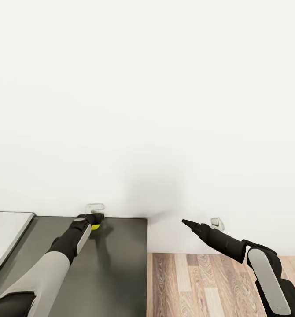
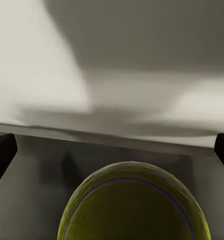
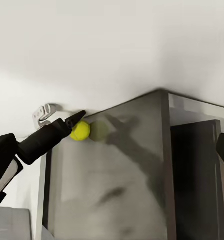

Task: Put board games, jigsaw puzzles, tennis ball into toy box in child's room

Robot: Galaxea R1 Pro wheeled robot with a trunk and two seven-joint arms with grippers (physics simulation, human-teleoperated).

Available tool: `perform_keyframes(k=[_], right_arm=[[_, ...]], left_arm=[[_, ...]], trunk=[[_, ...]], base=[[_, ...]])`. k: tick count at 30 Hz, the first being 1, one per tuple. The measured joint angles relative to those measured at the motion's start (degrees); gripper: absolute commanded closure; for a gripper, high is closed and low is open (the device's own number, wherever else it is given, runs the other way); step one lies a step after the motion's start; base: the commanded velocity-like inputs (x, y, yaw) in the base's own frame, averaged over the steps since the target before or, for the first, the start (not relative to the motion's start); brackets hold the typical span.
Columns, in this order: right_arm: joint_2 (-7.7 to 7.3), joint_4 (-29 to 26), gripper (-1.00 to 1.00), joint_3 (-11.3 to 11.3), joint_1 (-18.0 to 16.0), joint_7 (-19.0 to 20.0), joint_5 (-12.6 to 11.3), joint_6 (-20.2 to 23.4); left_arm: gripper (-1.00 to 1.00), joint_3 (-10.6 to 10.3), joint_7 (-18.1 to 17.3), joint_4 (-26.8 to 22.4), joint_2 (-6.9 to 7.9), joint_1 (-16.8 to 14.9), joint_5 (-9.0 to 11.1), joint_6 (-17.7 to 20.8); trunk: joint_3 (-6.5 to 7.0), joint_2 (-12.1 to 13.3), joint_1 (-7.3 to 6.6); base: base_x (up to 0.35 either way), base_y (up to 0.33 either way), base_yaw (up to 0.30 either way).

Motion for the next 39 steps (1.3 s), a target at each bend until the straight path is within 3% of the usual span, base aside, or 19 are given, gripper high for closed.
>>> perform_keyframes(k=[17, 27, 39], right_arm=[[0.00, 0.00, -1.00, 0.00, 0.00, 0.00, -0.01, 0.00], [0.00, 0.00, -1.00, 0.00, -0.01, 0.01, 0.01, 0.00], [0.00, 0.00, -1.00, 0.00, 0.00, 0.00, 0.00, 0.00]], left_arm=[[-1.00, -0.04, -0.14, 0.00, -0.04, -0.14, -0.21, 0.42], [-1.00, -3.59, 0.02, 0.20, -0.02, -0.73, -0.34, 0.79], [-1.00, -4.03, 0.19, -0.07, 0.03, -0.76, -0.06, 0.46]], trunk=[[0.00, 0.00, 0.00], [0.00, 0.02, 0.03], [0.01, 0.01, 0.02]], base=[[0.001, 0.000, 0.000], [-0.030, 0.000, 0.000], [-0.087, 0.000, 0.000]])
